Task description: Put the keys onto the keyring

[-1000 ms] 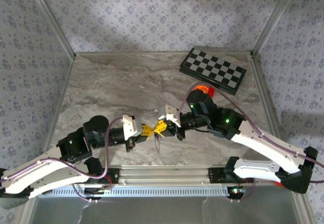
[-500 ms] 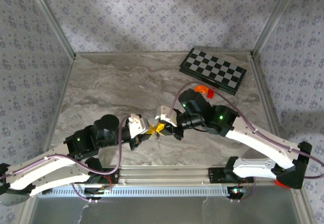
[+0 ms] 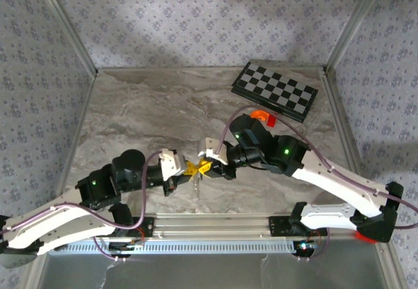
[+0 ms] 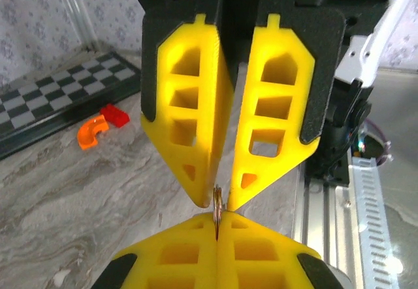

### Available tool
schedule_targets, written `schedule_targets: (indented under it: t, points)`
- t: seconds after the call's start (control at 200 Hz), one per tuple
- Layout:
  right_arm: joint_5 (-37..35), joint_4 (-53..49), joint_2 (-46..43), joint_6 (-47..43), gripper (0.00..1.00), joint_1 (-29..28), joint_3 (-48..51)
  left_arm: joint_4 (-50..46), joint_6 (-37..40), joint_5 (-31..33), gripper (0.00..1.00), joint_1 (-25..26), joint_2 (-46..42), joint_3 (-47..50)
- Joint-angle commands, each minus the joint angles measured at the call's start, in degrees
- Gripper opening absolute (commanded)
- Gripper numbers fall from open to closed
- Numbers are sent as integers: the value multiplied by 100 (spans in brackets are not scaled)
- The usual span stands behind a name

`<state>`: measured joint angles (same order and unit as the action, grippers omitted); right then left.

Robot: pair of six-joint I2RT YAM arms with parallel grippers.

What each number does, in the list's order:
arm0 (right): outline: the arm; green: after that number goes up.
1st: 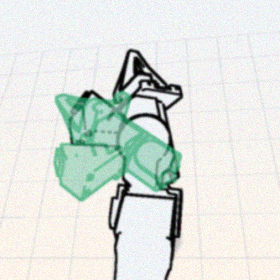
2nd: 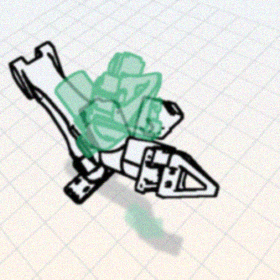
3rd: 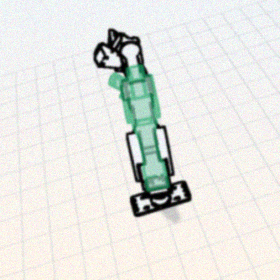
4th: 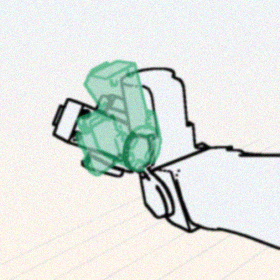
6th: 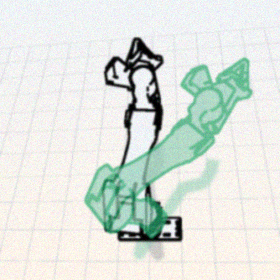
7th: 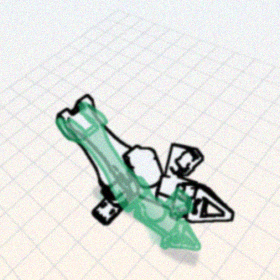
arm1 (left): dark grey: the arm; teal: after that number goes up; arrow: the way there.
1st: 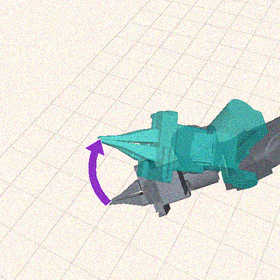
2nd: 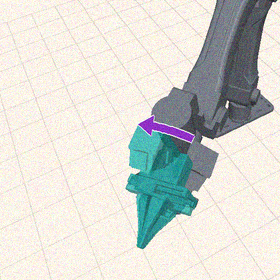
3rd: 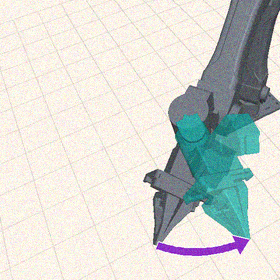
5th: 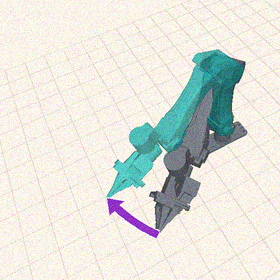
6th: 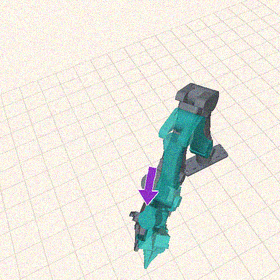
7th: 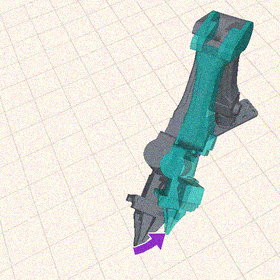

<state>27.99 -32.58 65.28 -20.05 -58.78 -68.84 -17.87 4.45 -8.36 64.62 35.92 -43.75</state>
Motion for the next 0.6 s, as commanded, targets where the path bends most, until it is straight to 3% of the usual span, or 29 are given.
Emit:
schedule_targets:
  t: [0.0,0.395,0.595]
  points:
    - [285,361,-240,254,23,69,244,518,-100,-238,0,6,-190,17]
    - [647,903,-506,599,24,252,577,1158,-323,-552,0,7,-187,305]
    - [747,1073,-533,636,19,329,679,1172,-313,-569,0,7,-163,302]
